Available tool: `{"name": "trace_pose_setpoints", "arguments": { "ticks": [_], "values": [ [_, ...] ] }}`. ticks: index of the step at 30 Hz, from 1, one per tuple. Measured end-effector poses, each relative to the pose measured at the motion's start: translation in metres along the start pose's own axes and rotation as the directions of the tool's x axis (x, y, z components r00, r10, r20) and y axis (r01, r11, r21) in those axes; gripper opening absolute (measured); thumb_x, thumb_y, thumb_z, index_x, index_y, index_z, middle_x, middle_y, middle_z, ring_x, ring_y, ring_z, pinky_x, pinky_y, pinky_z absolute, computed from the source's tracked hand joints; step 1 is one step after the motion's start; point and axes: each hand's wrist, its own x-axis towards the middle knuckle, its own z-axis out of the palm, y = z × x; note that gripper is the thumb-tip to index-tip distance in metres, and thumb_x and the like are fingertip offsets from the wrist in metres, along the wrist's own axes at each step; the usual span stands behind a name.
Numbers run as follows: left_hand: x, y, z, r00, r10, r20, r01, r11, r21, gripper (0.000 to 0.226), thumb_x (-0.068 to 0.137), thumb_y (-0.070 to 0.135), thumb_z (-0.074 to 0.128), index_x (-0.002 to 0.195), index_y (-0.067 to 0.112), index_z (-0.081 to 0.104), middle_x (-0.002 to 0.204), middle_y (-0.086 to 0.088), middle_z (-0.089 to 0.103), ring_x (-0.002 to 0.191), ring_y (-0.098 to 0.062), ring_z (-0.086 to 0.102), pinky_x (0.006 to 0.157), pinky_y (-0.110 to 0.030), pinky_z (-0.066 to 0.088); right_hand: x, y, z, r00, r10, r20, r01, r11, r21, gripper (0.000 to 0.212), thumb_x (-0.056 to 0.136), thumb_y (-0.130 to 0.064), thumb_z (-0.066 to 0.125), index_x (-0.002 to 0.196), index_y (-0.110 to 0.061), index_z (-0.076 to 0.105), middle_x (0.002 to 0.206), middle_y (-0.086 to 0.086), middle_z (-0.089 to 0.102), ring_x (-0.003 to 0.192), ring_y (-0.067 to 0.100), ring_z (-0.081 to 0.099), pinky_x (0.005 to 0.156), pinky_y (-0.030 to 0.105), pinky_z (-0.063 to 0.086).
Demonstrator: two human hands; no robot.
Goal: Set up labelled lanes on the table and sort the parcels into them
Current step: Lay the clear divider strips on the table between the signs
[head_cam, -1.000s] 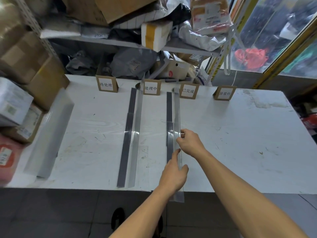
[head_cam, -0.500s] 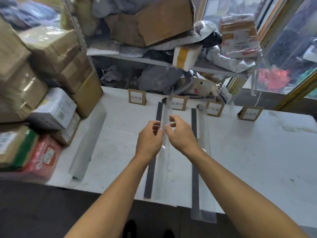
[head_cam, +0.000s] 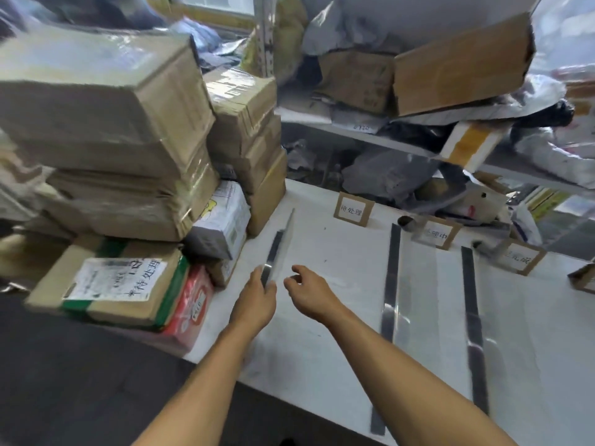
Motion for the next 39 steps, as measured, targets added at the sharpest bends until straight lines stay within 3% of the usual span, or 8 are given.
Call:
{"name": "trace_pose_setpoints", "arguments": {
  "ticks": [3,8,12,17,24,29,33,39],
  "values": [
    [0.008,-0.012,-0.002,0.994,0.047,0.094,-0.058,0.991,0.119,0.047,0.105,0.025,0.029,0.152,0.025,0.031,0.137,-0.014,0.057,0.117,-0.032,0.058,0.097,-0.042,0.047,0.014,-0.005,0.022,0.998,0.036,0.044,-0.039,0.998,0.051,0.061,0.101,-0.036,0.041,0.156,-0.012,0.027,0.154,0.011,0.044,0.137,0.026,0.047,0.108,0.032,0.035],
    [0.009,-0.009,-0.004,0.994,0.108,-0.026,-0.098,0.960,0.261,0.039,0.103,0.025,0.036,0.141,0.025,0.044,0.120,-0.010,0.064,0.105,-0.029,0.063,0.082,-0.034,0.047,0.020,-0.002,0.043,0.995,0.041,0.090,-0.046,0.998,0.046,0.063,0.103,-0.047,0.034,0.158,-0.017,0.024,0.160,0.007,0.037,0.144,0.025,0.039,0.100,0.024,0.029],
    [0.005,-0.001,-0.016,0.989,0.132,-0.063,-0.112,0.959,0.260,0.042,0.105,0.027,0.031,0.145,0.026,0.041,0.124,-0.010,0.065,0.109,-0.030,0.062,0.089,-0.040,0.051,0.022,-0.002,0.044,0.993,0.060,0.097,-0.074,0.986,0.150,0.060,0.102,-0.054,0.027,0.151,-0.022,0.040,0.154,0.002,0.045,0.138,0.023,0.046,0.113,0.036,0.035],
    [-0.014,0.033,-0.037,0.934,0.276,-0.226,-0.201,0.931,0.304,0.045,0.103,0.021,0.039,0.147,0.025,0.037,0.117,-0.010,0.068,0.102,-0.031,0.064,0.076,-0.037,0.047,0.018,-0.009,0.029,0.986,0.090,0.140,-0.111,0.982,0.154,0.061,0.103,-0.058,0.021,0.140,-0.021,0.053,0.143,0.003,0.055,0.127,0.024,0.054,0.110,0.047,0.041],
    [-0.059,0.127,-0.033,0.816,0.442,-0.372,-0.318,0.881,0.349,0.048,0.104,0.022,0.041,0.151,0.026,0.036,0.097,-0.010,0.070,0.071,-0.019,0.054,0.060,-0.033,0.042,0.000,-0.035,-0.069,0.957,-0.048,-0.286,0.136,0.945,0.297,0.037,0.105,-0.050,0.028,0.117,-0.025,0.053,0.115,-0.004,0.058,0.110,0.018,0.058,0.088,0.032,0.047],
    [-0.095,0.205,0.035,0.771,0.564,-0.295,-0.492,0.823,0.286,0.046,0.105,0.030,0.036,0.151,0.027,0.036,0.077,0.003,0.055,0.056,-0.008,0.047,0.047,-0.016,0.031,-0.040,-0.018,-0.201,0.916,-0.105,-0.388,0.279,0.860,0.428,0.055,0.100,-0.063,0.028,0.139,-0.028,0.043,0.133,0.001,0.056,0.113,0.018,0.059,0.091,0.050,0.055],
    [-0.131,0.270,0.128,0.754,0.635,-0.169,-0.620,0.773,0.135,0.041,0.106,0.031,0.034,0.146,0.032,0.040,0.104,-0.001,0.071,0.084,-0.017,0.063,0.068,-0.031,0.050,-0.087,0.050,-0.300,0.919,-0.026,-0.393,0.228,0.848,0.478,0.057,0.099,-0.065,0.033,0.147,-0.035,0.038,0.144,0.003,0.051,0.119,0.026,0.059,0.066,0.037,0.061],
    [-0.178,0.353,0.282,0.782,0.602,0.160,-0.588,0.798,-0.131,0.050,0.098,0.031,0.035,0.147,0.039,0.032,0.131,-0.004,0.062,0.107,-0.028,0.062,0.089,-0.045,0.052,-0.144,0.183,-0.416,0.838,0.123,-0.532,0.182,0.856,0.484,0.048,0.100,-0.039,0.043,0.147,-0.033,0.043,0.146,-0.001,0.047,0.128,0.027,0.051,0.068,0.039,0.061]
  ]
}}
